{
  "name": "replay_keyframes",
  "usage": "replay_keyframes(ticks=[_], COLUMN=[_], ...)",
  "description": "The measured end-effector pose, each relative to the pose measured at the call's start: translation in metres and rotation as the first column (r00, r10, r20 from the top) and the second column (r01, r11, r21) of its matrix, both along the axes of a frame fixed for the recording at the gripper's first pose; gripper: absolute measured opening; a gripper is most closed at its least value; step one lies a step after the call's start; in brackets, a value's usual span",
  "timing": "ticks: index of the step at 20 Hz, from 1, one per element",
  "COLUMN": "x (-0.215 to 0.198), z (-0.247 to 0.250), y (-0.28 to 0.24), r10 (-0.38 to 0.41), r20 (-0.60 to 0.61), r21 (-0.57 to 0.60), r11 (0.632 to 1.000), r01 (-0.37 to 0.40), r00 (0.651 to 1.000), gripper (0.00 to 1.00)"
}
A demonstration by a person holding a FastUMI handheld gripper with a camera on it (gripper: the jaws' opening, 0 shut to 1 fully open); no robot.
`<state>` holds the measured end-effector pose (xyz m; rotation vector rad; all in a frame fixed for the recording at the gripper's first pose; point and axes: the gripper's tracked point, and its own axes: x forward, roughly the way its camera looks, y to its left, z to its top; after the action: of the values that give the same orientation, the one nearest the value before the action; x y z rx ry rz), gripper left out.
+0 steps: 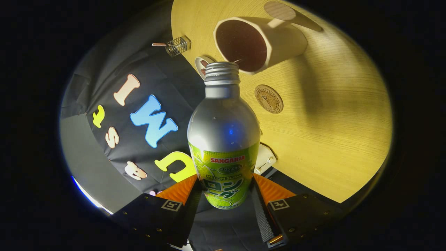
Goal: Take the bottle from table, then pour the juice into the cup, finally place the bottle on the coaster
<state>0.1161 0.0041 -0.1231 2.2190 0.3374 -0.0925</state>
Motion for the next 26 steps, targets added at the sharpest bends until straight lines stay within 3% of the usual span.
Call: replay_keyframes(ticks=[8, 14, 17, 21, 26], x=[0.0, -0.004, -0.009, -0.011, -0.024], z=[-0.023, -0.054, -0.073, -0.085, -0.101], y=[-0.009, -0.007, 0.0, 0.001, -0.005], r10=[-0.005, 0.029, 0.07, 0.07, 0.083], r20=[-0.062, -0.127, -0.175, -0.205, -0.275], r21=[-0.153, -0.367, -0.489, -0.608, -0.774], r11=[0.988, 0.927, 0.859, 0.772, 0.572], r01=[-0.004, -0.074, -0.149, -0.183, -0.272], r00=[0.998, 0.991, 0.982, 0.976, 0.958], gripper=[0.75, 0.75, 0.76, 0.76, 0.76])
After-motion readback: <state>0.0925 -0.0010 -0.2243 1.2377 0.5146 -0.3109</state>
